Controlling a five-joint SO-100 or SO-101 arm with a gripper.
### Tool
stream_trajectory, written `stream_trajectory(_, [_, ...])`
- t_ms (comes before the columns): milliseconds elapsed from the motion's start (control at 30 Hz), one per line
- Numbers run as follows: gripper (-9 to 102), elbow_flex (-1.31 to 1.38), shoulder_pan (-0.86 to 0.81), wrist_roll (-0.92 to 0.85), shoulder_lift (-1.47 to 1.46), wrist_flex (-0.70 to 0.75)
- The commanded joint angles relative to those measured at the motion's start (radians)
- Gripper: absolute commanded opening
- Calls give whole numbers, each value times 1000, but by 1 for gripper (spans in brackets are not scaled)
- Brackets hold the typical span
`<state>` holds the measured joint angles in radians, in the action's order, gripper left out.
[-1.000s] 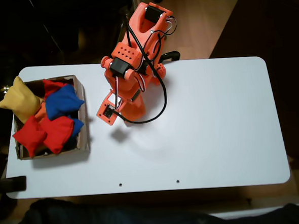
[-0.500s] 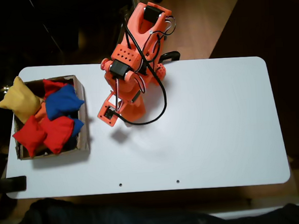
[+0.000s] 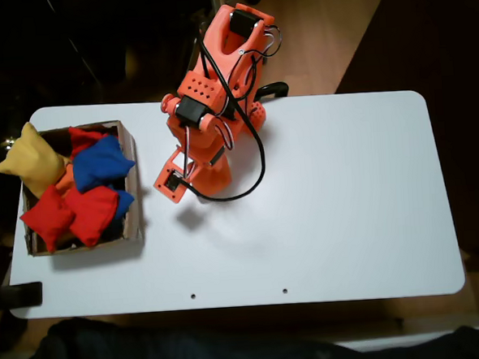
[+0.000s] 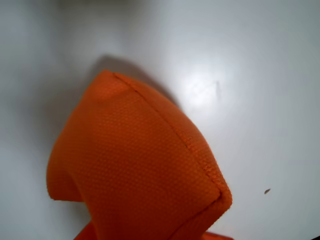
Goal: Grasp a bag and put it in the box.
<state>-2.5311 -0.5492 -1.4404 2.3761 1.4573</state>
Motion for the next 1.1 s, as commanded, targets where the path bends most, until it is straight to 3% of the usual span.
stream_trajectory(0, [8,58,6,14,6,-9])
stream_trajectory(600, [7,252,58,130,0,101])
stream_trajectory(1067, [7,629,110,232,-69,330])
